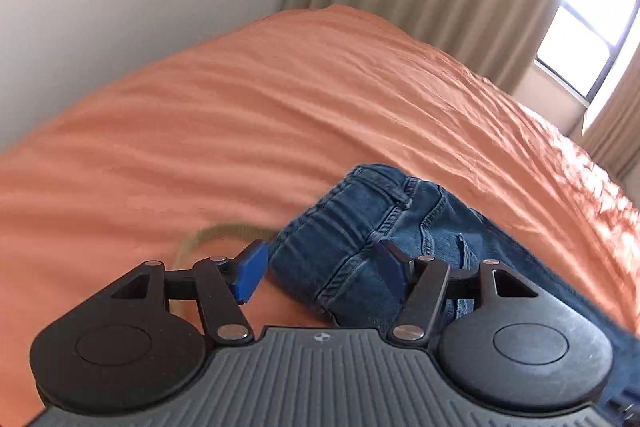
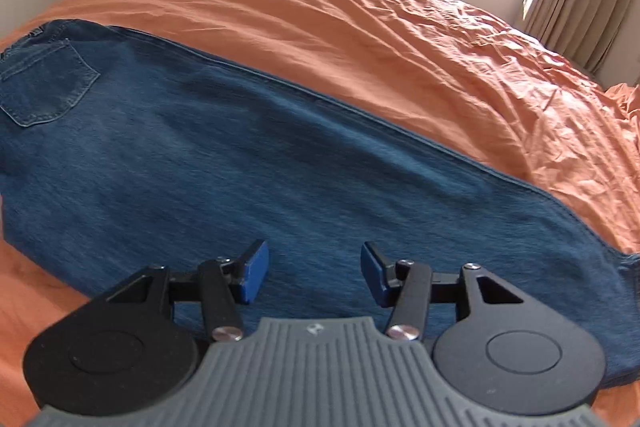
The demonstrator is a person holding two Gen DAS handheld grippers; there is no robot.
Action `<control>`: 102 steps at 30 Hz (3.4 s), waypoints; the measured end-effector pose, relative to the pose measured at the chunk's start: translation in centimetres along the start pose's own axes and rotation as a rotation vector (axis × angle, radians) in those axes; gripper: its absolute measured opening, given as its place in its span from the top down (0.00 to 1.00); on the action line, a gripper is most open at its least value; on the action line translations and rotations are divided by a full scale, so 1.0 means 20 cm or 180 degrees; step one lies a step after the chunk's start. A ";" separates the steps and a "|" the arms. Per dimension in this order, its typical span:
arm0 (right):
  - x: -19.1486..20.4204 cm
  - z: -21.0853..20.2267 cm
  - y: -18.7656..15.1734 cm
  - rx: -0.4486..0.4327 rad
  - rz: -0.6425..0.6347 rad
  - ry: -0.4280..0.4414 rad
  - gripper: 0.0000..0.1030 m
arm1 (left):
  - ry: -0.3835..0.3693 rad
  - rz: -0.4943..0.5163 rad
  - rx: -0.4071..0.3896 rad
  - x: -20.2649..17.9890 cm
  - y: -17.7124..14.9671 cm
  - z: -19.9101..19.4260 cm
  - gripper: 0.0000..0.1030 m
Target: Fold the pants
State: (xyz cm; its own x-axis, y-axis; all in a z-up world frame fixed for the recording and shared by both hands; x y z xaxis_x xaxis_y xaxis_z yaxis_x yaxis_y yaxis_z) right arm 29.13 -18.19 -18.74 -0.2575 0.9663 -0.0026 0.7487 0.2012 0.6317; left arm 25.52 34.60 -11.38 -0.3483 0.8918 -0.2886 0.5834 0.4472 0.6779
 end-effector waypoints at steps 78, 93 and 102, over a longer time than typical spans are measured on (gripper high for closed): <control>-2.22 -0.23 -0.74 -0.0440 0.4258 0.0194 0.90 | -0.0554 0.2313 0.0441 -1.80 -0.59 0.29 0.48; -1.61 -0.46 -0.50 -0.0511 0.2902 0.0447 0.57 | -0.0575 0.2795 0.0492 -1.53 -0.91 -0.10 0.48; -0.87 -0.43 -0.31 -0.0426 0.1335 0.0643 0.57 | 0.0065 0.3008 0.0721 -1.16 -1.10 -0.16 0.44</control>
State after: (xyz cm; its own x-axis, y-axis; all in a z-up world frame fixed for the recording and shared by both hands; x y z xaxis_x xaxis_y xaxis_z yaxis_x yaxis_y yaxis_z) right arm 23.67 -37.61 -15.87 -0.0736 0.9064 0.4159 0.7316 -0.2344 0.6402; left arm 18.36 3.94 -17.38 0.3250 0.8895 0.3211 0.7558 -0.4484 0.4772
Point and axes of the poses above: each gripper's, at about its wrist camera, not at the fingertips, and z roughly the way its jaws point, x to its left, y to its top, the point moved 7 cm from there along z, roughly the way its jaws point, and after that the axes turned 6 degrees about z, right-handed, at the moved point
